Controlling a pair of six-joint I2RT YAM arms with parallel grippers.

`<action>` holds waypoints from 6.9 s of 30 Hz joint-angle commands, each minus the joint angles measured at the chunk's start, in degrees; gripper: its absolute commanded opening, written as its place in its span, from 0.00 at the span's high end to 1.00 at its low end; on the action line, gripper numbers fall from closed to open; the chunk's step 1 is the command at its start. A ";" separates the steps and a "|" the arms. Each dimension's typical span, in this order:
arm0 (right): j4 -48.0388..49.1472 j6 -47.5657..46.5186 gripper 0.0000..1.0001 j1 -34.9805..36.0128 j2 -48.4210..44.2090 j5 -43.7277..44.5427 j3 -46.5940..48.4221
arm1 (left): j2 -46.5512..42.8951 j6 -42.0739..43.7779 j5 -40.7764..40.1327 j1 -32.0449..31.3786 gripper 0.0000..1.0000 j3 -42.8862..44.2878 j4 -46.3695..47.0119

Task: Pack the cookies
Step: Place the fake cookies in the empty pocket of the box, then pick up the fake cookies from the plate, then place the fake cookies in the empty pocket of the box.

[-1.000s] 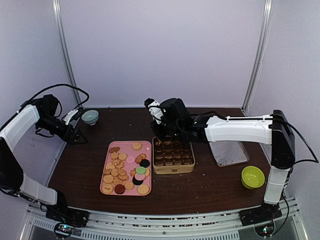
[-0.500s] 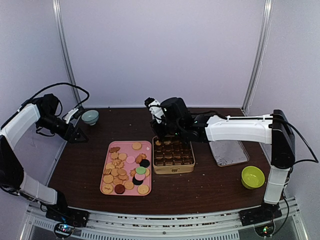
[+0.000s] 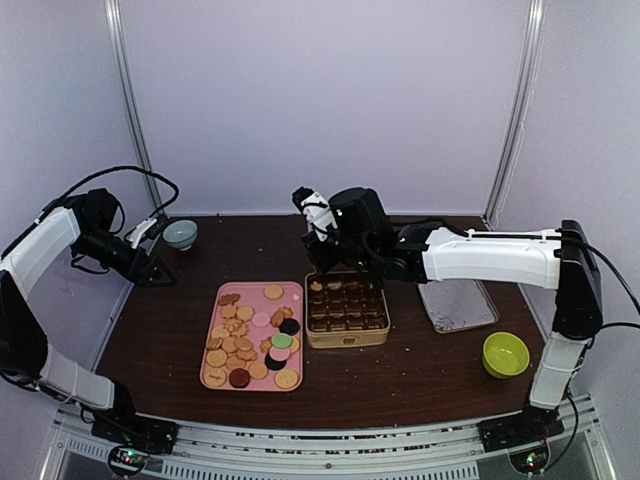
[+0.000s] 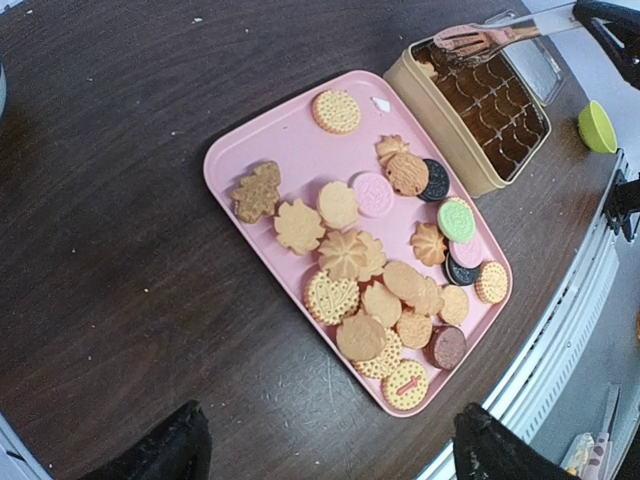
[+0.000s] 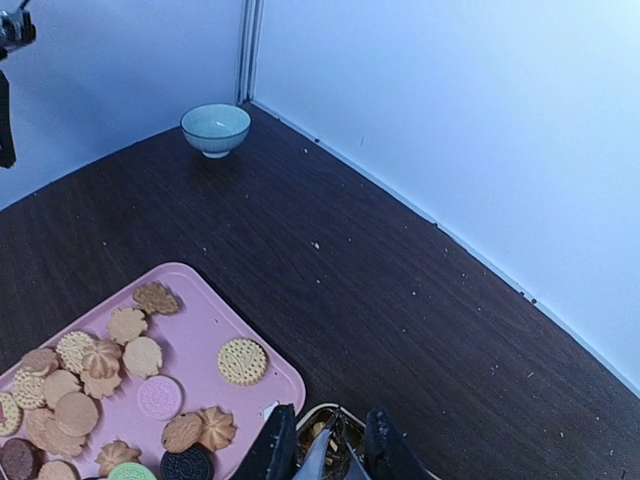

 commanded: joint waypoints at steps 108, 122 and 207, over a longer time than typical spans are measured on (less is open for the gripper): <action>23.45 7.09 0.72 2.17 -8.12 8.86 -15.91 | -2.81 3.89 -0.91 0.43 0.14 -0.50 -2.96; 20.61 6.63 0.71 0.06 -7.72 9.76 -16.87 | -2.73 3.93 -0.46 0.38 0.15 -0.77 -2.96; 22.02 8.05 0.78 -4.58 -5.27 6.02 -13.78 | -0.72 4.69 0.42 0.43 0.18 1.34 -4.50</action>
